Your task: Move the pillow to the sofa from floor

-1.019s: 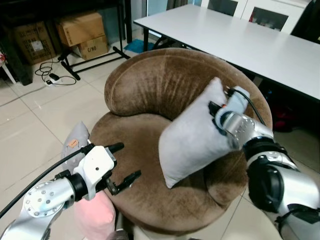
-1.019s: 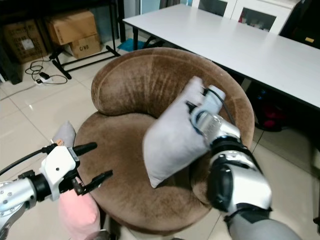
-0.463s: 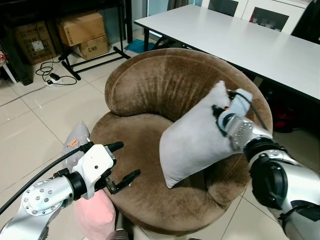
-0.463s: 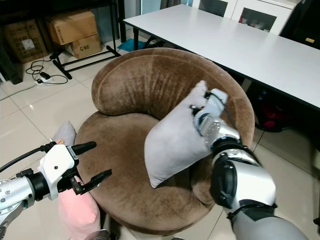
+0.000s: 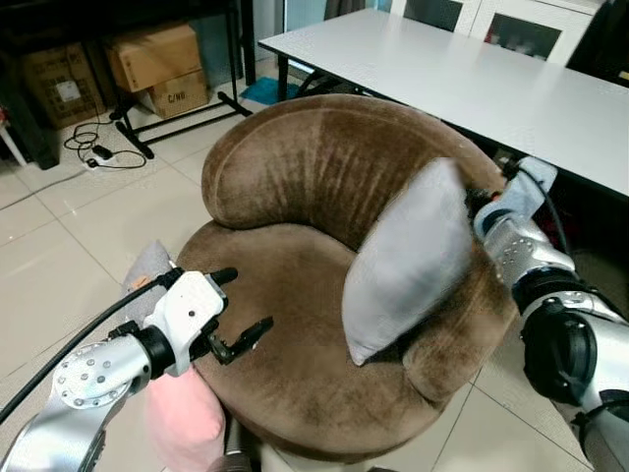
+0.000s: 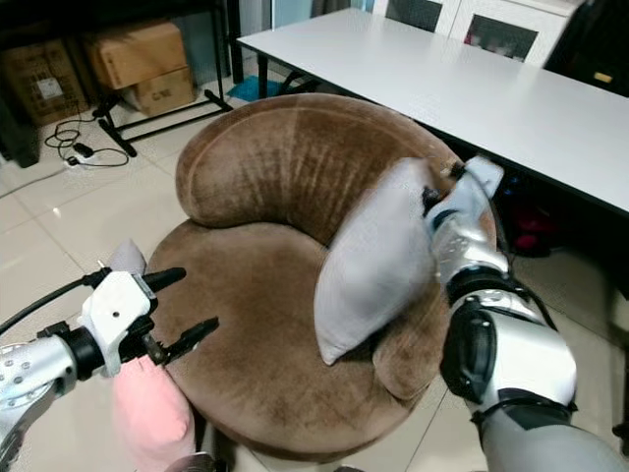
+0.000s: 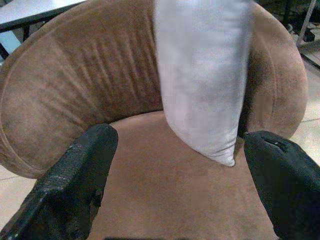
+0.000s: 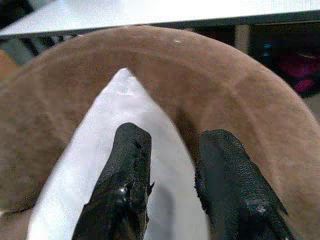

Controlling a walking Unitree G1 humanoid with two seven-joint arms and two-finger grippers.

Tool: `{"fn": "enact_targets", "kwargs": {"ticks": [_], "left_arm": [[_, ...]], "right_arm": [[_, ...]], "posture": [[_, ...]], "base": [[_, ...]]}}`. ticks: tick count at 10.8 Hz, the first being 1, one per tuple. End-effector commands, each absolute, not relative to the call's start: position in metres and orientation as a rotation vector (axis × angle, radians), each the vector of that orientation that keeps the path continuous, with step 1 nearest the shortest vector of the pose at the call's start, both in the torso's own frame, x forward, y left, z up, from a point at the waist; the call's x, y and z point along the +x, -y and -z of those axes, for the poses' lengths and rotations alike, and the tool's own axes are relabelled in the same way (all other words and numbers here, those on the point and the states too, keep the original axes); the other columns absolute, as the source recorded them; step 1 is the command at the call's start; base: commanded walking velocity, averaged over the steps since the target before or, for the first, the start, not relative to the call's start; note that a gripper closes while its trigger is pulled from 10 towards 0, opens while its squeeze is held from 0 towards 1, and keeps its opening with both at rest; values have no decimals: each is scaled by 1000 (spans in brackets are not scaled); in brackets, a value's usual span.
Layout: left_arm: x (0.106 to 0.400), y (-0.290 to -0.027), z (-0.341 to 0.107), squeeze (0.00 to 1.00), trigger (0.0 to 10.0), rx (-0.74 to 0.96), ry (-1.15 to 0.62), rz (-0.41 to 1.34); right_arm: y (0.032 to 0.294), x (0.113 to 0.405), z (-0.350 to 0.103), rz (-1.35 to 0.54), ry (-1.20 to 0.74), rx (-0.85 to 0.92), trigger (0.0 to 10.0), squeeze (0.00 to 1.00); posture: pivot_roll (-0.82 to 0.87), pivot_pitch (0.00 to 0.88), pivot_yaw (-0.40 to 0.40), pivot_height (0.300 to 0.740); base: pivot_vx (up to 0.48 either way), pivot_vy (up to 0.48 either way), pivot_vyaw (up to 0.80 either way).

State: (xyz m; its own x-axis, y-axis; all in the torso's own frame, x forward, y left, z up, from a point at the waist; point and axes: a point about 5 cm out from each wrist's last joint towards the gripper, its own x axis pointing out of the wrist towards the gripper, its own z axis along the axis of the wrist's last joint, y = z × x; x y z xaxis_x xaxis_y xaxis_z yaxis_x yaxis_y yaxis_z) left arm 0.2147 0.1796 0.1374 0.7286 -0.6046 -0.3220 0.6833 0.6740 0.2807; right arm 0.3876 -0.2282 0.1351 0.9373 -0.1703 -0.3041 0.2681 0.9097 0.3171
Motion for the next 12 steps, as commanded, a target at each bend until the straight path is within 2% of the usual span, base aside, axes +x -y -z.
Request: {"fn": "enact_targets", "kwargs": {"ticks": [1,2,3,4,7,9,10,11,12], "left_arm": [[218,-177,-138,1000,10000,402,-195,723],[220,-176,-136,1000,10000,408,-191,710],[226,-175,-135,1000,10000,412,-176,653],[230,-176,-133,1000,10000,413,-170,601],[248,-200,-128,1000,10000,423,-164,280],[263,-202,-129,875,10000,390,-140,276],[265,-190,-130,851,10000,334,-124,310],[263,-182,-125,773,10000,313,-123,324],[260,-177,-122,616,10000,280,-122,302]], "right_arm": [[226,392,-144,173,-253,389,10000,0],[225,390,-141,157,-240,342,10000,0],[231,387,-138,221,-234,359,10000,0],[233,387,-139,207,-205,388,10000,0],[239,377,-134,174,-129,360,10000,0],[234,358,-131,88,-108,322,10000,0],[230,343,-128,72,-95,232,10000,0],[224,329,-124,72,-103,172,10000,0],[212,313,-120,60,-108,137,10000,0]], "posture": [[85,0,-66,740],[80,0,-65,740],[80,0,-70,740],[70,0,-70,740],[40,0,-72,740],[12,0,-58,740],[-1,0,-50,740],[-7,0,-46,740],[-15,0,-40,740]], "base": [[0,0,0],[0,0,0],[0,0,0],[0,0,0],[0,0,0],[0,0,0],[0,0,0],[0,0,0],[0,0,0]]}}
